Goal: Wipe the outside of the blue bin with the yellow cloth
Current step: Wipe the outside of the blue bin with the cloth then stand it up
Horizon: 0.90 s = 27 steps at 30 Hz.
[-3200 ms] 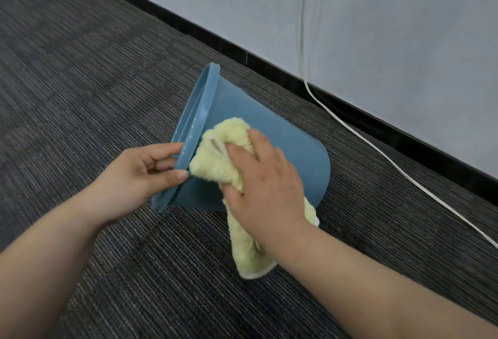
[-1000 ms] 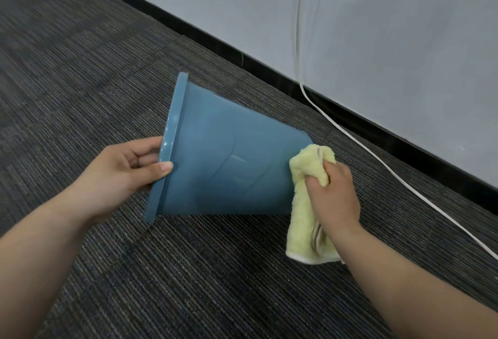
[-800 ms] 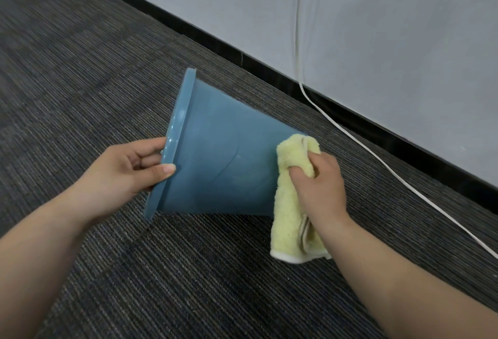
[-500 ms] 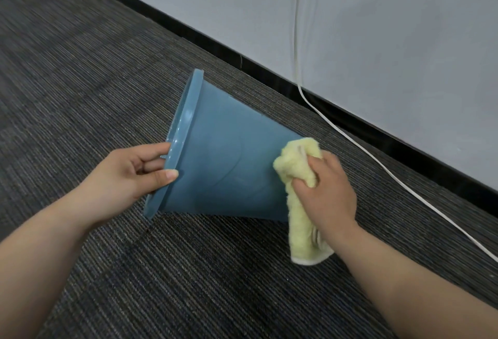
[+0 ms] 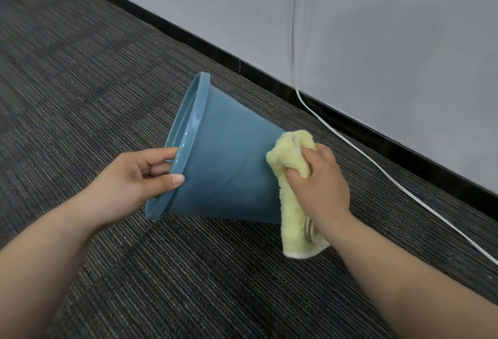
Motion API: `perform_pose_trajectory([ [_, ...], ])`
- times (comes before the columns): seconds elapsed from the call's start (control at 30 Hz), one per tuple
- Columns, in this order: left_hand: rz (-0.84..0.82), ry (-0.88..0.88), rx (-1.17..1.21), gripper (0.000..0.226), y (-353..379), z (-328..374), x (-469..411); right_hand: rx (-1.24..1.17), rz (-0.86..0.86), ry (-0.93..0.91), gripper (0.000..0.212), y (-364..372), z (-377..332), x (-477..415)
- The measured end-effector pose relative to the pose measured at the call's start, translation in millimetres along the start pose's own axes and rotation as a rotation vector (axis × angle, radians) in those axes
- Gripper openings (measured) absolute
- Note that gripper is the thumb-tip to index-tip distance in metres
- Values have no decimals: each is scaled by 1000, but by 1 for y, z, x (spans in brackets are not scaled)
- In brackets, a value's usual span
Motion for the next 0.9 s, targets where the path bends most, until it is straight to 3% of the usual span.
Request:
perform_pose_trajectory([
  [0.07, -8, -5, -3, 39, 2, -1, 1, -33, -5, 193, 28, -5, 24, -8],
  [0.13, -4, -4, -2, 38, 3, 0, 1, -6, 1, 209, 25, -6, 20, -7],
  [0.3, 3, 2, 22, 37, 2, 1, 0, -12, -53, -156, 46, 13, -57, 31],
  [0.43, 26, -5, 49, 35, -3, -4, 3, 165, -84, -441, 55, 22, -92, 58],
  [0.53, 40, -14, 44, 35, -7, -7, 4, 226, -86, -510, 56, 24, -100, 61],
  [0.7, 31, 4, 10, 27, 1, -4, -3, 192, -30, -383, 49, 6, -107, 28],
  [0.8, 61, 5, 16, 28, -1, -4, -7, 211, -42, -555, 50, 14, -123, 50],
  [0.9, 82, 2, 31, 27, -4, -5, -7, 353, -232, -783, 42, 50, -136, 99],
])
Point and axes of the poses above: each hand's wrist, its own x-axis away from the middle knuckle, its own y-axis out of the palm, z = x × y, the point moved 10 cm from there along -x, towards the middle knuckle, and after that the axes turned 4 degrees about y, right-handed, at the moved point
